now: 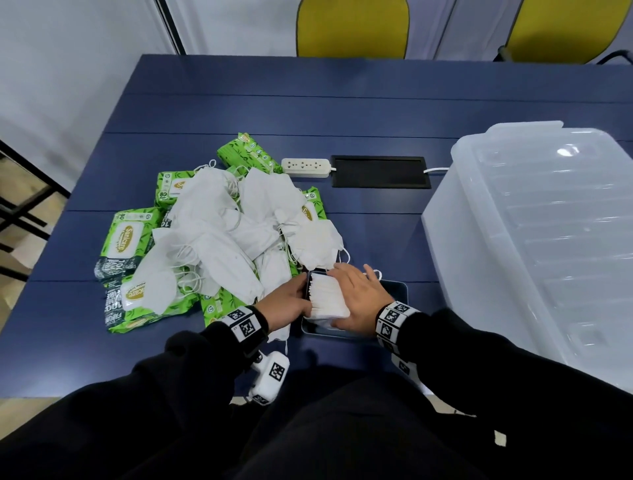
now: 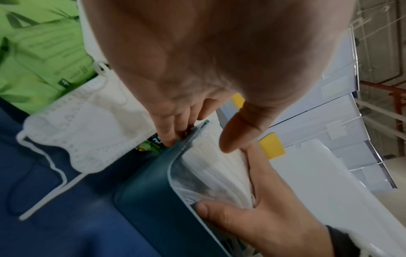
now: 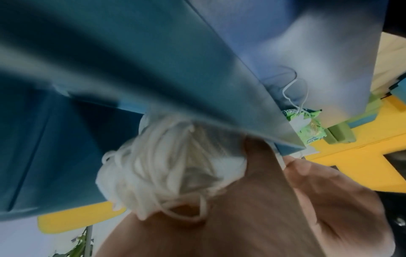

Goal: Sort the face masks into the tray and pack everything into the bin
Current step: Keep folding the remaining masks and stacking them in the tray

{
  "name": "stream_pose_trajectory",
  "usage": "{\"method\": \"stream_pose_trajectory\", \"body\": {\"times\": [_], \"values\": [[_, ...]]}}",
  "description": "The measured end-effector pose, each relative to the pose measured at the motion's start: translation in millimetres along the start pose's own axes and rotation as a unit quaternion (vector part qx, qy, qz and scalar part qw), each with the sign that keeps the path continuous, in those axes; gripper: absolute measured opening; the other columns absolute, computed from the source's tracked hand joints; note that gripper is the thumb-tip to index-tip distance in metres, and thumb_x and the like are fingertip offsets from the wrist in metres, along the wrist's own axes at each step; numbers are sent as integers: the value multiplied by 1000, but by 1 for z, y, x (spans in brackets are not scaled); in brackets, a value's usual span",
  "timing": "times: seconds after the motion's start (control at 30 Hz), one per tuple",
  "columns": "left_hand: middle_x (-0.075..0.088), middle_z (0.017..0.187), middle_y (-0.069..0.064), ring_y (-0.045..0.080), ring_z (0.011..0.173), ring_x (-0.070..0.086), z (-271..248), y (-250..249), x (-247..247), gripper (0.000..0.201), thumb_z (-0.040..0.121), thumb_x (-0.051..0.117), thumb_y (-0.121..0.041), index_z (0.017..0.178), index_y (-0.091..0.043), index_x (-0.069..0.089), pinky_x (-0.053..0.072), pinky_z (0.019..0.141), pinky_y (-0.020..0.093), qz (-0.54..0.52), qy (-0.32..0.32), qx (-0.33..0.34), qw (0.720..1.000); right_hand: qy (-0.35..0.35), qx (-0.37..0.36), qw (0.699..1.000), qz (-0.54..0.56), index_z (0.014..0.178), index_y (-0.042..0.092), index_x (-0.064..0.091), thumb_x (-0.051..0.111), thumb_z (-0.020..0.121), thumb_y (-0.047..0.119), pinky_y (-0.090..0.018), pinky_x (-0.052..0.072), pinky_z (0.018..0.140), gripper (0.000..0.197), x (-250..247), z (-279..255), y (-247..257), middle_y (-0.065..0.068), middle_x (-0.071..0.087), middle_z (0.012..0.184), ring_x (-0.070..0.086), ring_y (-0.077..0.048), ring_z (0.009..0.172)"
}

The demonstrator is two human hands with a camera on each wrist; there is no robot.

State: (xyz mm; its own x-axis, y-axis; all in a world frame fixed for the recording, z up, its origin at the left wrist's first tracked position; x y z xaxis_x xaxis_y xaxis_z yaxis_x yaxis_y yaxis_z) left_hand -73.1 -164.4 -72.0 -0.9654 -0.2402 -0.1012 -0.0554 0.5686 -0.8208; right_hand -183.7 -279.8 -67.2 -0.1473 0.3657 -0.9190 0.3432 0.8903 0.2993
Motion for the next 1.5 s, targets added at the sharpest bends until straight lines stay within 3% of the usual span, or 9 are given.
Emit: {"method": "stream_pose_trajectory", "body": {"times": [0.1,0.27,0.43,0.53,0.63,0.9,1.03,1.33,1.5], "values": [[69,129,1,20,123,63,0,3,0,84,58,61,-7,141,-22,52,48,108,51,12,-7,-5,1000,12,58,998,2,155,26,17,70,65,75,-62,11,120,115,-1,-2,-14,2,30,157,31,-21,145],[61,128,-9,7,116,59,-6,-16,5,75,69,68,-3,135,-29,42,49,88,14,75,3,37,997,58,135,989,22,147,35,24,66,58,82,-58,27,110,109,-2,3,-36,3,52,139,50,-26,124],[52,126,1,23,114,56,4,-14,20,99,42,74,-37,133,-22,36,51,95,45,164,-47,71,983,44,143,988,26,154,31,11,64,57,88,-60,26,111,124,-1,8,-29,-3,48,145,47,-31,129],[52,135,1,14,121,55,5,-13,20,105,50,80,-33,143,-22,31,50,102,34,112,-60,86,988,29,125,991,36,158,31,-5,65,51,90,-57,26,113,141,2,4,-31,0,40,151,43,-27,134],[51,131,9,2,105,52,0,-21,27,89,57,72,-13,136,-13,30,49,83,15,11,-43,88,995,-5,117,992,41,160,26,-8,66,51,88,-54,24,114,145,6,2,-31,3,32,157,37,-20,141],[56,136,14,12,117,56,4,-9,27,82,62,70,-12,138,-18,41,49,91,19,-111,-62,61,990,-13,110,994,26,155,31,15,64,58,86,-51,26,110,122,4,7,-27,6,36,154,39,-20,138],[58,128,-2,7,116,55,-1,-9,27,63,62,65,-16,120,-33,45,45,87,10,-140,-58,38,988,1,103,995,15,149,37,26,60,58,88,-50,28,106,110,5,7,-23,9,42,147,45,-21,131],[60,132,12,19,116,58,3,-10,14,86,57,71,-21,139,-13,44,47,100,33,-46,-50,33,997,-2,79,995,63,146,36,29,70,48,87,-48,23,111,118,-3,0,-25,9,35,148,36,-19,135],[63,114,-2,9,103,61,-3,-21,-10,68,58,66,-16,124,-23,53,47,87,15,-52,-76,11,996,-9,57,996,73,153,37,21,66,45,91,-54,12,122,129,-1,-8,-22,6,19,161,19,-17,149]]}}
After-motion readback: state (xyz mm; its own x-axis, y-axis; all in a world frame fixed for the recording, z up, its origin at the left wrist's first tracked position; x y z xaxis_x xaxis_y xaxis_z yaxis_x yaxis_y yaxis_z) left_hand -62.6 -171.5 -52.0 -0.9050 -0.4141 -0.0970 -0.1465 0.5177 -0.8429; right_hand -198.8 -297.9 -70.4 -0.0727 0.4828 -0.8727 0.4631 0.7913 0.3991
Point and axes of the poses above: each hand's wrist, its own z-axis towards the middle knuckle, its own x-axis out of the palm, y = z × x, the point moved 7 cm from there along z, towards the middle knuckle
